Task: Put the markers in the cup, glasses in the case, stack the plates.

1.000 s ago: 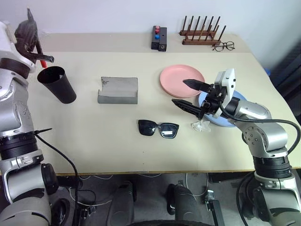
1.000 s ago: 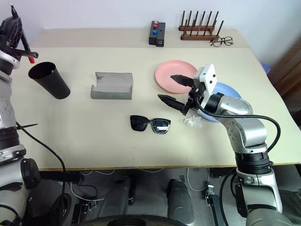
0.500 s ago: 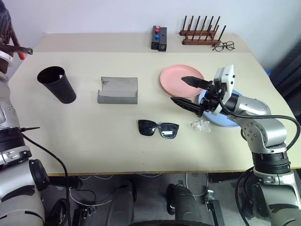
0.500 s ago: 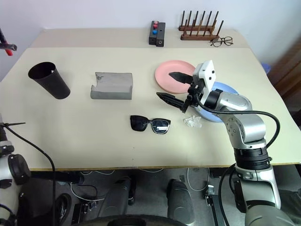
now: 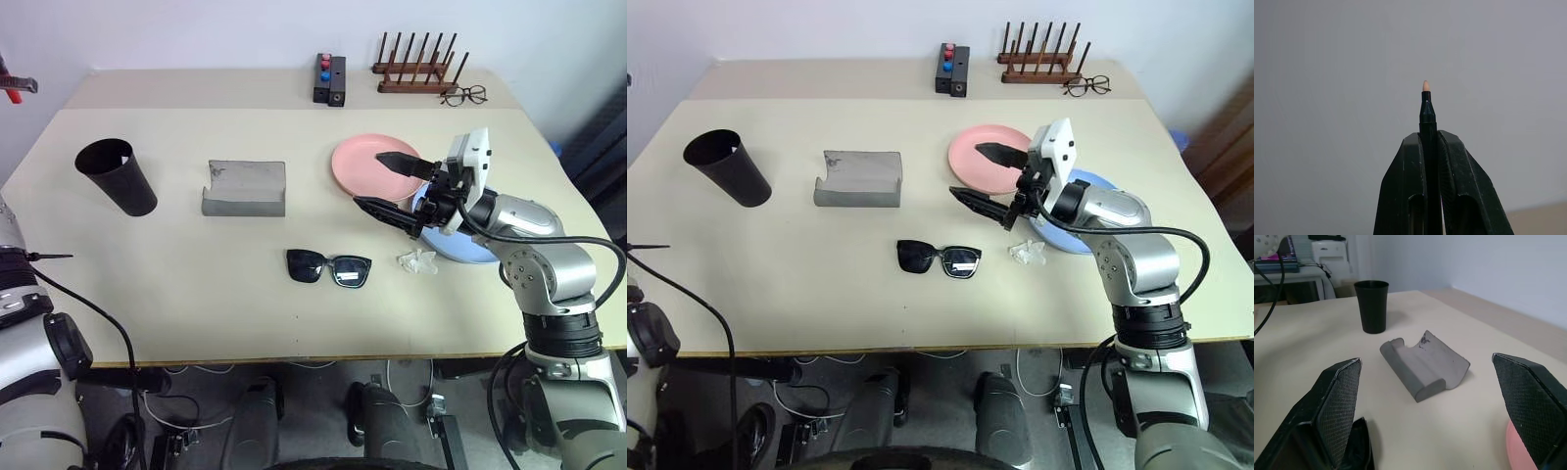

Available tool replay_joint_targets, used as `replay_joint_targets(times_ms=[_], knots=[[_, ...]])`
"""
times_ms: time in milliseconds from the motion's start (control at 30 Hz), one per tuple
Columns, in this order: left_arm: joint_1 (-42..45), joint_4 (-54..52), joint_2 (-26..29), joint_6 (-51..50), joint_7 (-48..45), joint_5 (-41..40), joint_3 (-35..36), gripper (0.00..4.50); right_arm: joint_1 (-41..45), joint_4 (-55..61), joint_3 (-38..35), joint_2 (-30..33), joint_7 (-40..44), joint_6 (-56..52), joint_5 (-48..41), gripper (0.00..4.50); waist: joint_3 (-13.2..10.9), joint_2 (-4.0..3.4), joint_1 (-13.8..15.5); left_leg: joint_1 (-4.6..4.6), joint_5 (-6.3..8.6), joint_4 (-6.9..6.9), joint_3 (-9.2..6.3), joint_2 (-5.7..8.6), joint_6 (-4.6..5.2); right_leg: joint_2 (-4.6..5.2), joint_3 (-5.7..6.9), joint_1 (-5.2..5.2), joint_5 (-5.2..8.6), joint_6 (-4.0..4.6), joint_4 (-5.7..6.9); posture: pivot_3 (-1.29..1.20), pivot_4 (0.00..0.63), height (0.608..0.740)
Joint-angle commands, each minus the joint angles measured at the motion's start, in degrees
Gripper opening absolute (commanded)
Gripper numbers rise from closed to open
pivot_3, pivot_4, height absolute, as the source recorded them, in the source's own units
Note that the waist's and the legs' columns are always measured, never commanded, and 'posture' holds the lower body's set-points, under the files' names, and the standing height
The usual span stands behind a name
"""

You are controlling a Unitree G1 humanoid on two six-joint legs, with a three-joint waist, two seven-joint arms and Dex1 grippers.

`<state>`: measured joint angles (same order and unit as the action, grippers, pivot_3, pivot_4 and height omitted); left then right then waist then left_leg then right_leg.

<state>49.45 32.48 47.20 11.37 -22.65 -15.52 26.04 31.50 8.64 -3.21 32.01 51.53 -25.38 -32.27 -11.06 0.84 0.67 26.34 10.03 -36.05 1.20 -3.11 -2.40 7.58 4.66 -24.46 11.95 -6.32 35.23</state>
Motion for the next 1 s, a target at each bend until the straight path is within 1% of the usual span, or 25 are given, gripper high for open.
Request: replay_joint_targets(times_ms=[33, 167, 567, 733, 1000], knots=[[0.73, 0.52, 0.71, 2.9, -1.53, -1.88, 1.74, 0.02, 0.62, 1.38, -2.53, -1.03, -0.19, 1.16, -2.14, 4.38, 0.0, 0.0, 0.09, 0.0, 0.0, -0.01, 0.0, 0.0, 0.0, 0.0, 0.0, 0.0, 0.0, 0.0, 0.0, 0.0, 0.15, 0.74], [-0.44, 3.75, -1.08, 5.62, -3.21, -4.5, 3.41, 0.02, 0.24, 2.29, -2.88, -1.22, -0.01, 1.07, -3.09, 4.38, 0.0, 0.0, 0.04, 0.0, 0.0, -0.01, 0.0, 0.0, 0.0, 0.0, 0.0, 0.0, 0.0, 0.0, 0.0, 0.0, 0.15, 0.74], [-1.28, 11.46, -3.8, 12.41, -6.11, -6.32, 4.0, 0.02, -0.52, 3.42, -2.67, -1.67, -0.44, 0.75, -3.67, 4.38, 0.0, 0.0, 0.03, 0.0, 0.0, -0.01, 0.0, 0.0, 0.0, 0.0, 0.0, 0.0, -0.01, 0.0, 0.01, 0.0, 0.15, 0.74], [-2.56, 10.78, -5.6, 13.15, -5.76, -6.28, 3.22, 0.02, -0.32, 3.34, -2.64, -1.7, -0.68, 0.88, -3.51, 4.38, 0.0, 0.0, 0.04, 0.0, 0.0, -0.01, 0.01, 0.0, 0.0, 0.0, 0.0, 0.0, -0.01, -0.01, 0.02, 0.0, 0.15, 0.74], [-5.49, 12.23, -9.01, 14.38, -7.25, -8.41, 4.21, 0.02, -0.22, 3.2, -2.62, -1.51, -0.7, 0.95, -3.27, 4.38, 0.0, 0.0, 0.01, 0.0, 0.0, -0.02, 0.01, 0.0, 0.0, 0.0, 0.0, 0.0, -0.01, -0.01, 0.04, 0.0, 0.15, 0.74]])
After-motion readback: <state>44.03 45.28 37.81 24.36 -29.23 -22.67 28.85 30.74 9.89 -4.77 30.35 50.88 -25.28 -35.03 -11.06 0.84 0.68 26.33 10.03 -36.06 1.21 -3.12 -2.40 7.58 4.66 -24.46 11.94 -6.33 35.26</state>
